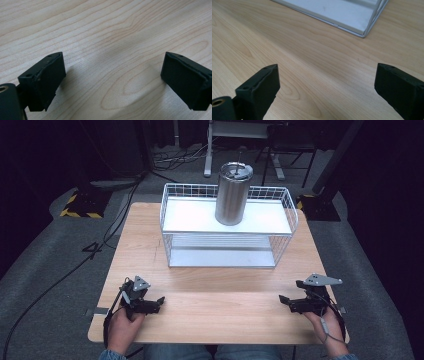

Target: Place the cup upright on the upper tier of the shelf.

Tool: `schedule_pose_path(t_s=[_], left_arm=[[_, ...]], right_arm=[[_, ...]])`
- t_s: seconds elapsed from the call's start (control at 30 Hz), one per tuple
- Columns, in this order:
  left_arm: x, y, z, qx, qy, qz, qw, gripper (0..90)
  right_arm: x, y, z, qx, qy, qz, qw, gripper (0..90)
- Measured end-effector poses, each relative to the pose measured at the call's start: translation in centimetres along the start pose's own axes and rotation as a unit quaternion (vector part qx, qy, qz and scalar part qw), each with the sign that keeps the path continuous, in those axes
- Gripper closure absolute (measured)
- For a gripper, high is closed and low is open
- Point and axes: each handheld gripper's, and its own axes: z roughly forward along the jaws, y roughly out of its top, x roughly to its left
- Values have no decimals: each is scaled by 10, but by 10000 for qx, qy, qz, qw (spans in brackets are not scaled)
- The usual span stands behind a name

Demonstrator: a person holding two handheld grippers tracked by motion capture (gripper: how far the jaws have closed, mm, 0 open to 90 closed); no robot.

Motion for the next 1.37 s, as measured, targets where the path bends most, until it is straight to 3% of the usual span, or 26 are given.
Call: schedule_pose_path(t_s=[0.37, 0.67, 0.97, 1.37], left_arm=[[0, 0, 0, 0, 0, 0, 10000, 61], [0, 0, 0, 0, 1, 0, 10000, 61], [0, 0, 0, -1, 1, 1, 10000, 61], [0, 0, 0, -1, 1, 2, 10000, 61]], right_arm=[[0, -21, 17, 319, -73, -15, 9995, 65], [5, -32, 26, 615, -315, -360, 9970, 72], [2, -39, 30, 368, -308, -123, 9988, 2], [2, -39, 30, 361, -322, -116, 9988, 3]])
